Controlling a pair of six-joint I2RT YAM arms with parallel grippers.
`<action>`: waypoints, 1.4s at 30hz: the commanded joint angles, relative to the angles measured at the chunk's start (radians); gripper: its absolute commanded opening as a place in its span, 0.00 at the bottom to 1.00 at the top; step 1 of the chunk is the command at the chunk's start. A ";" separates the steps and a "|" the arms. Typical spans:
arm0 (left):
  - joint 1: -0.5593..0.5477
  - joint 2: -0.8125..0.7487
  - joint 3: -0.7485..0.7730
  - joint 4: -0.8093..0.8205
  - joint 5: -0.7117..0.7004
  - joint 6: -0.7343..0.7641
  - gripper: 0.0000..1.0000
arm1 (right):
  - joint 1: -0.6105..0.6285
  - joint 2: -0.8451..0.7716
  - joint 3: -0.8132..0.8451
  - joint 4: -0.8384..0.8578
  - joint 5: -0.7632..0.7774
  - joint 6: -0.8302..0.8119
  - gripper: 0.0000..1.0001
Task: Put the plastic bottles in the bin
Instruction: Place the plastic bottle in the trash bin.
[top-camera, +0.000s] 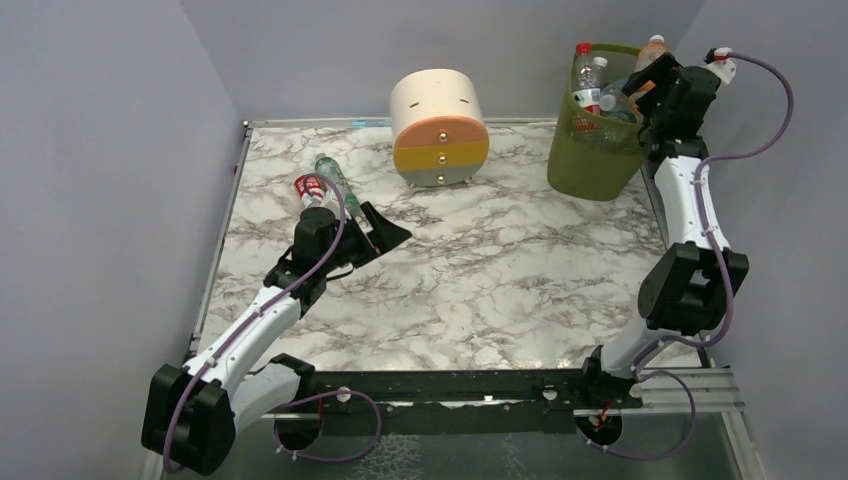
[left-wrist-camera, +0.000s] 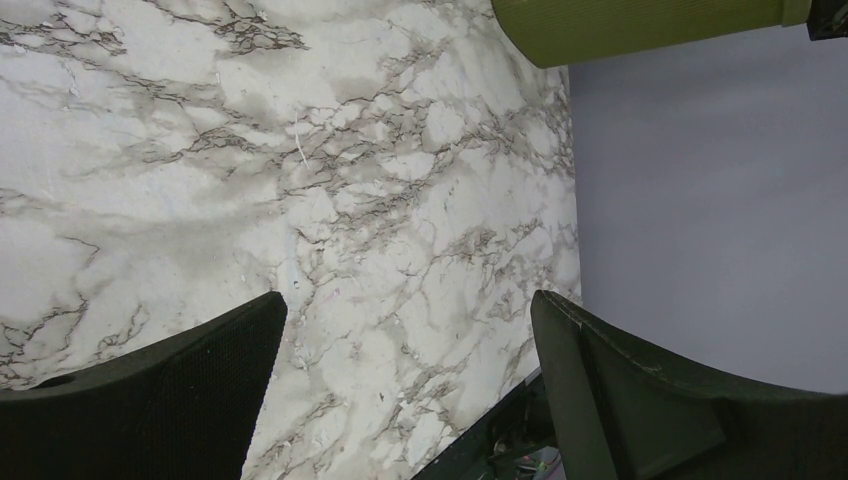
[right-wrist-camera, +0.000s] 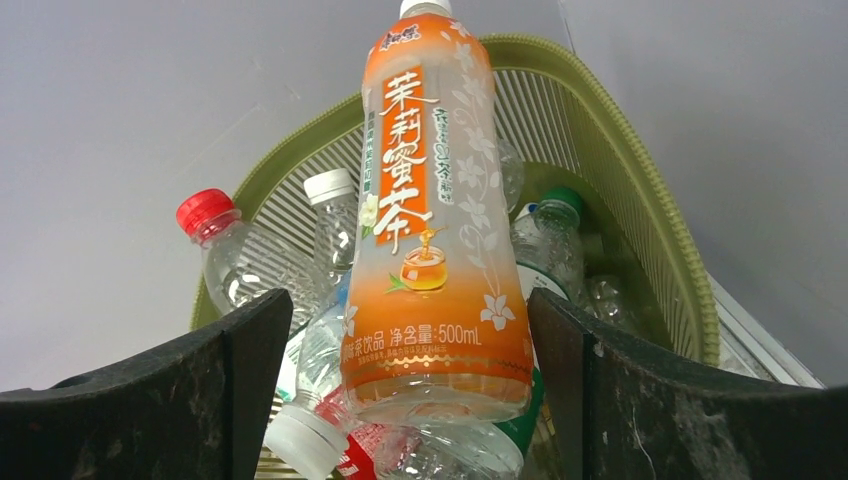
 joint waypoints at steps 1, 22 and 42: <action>0.001 -0.026 0.016 0.009 0.027 0.012 0.99 | -0.014 -0.052 -0.014 -0.058 -0.002 0.008 0.91; 0.000 -0.045 -0.015 0.028 0.035 0.009 0.99 | -0.014 -0.291 -0.200 -0.066 -0.092 0.053 1.00; 0.004 -0.043 0.097 -0.176 -0.118 0.077 0.99 | 0.098 -0.530 -0.447 -0.068 -0.420 0.104 1.00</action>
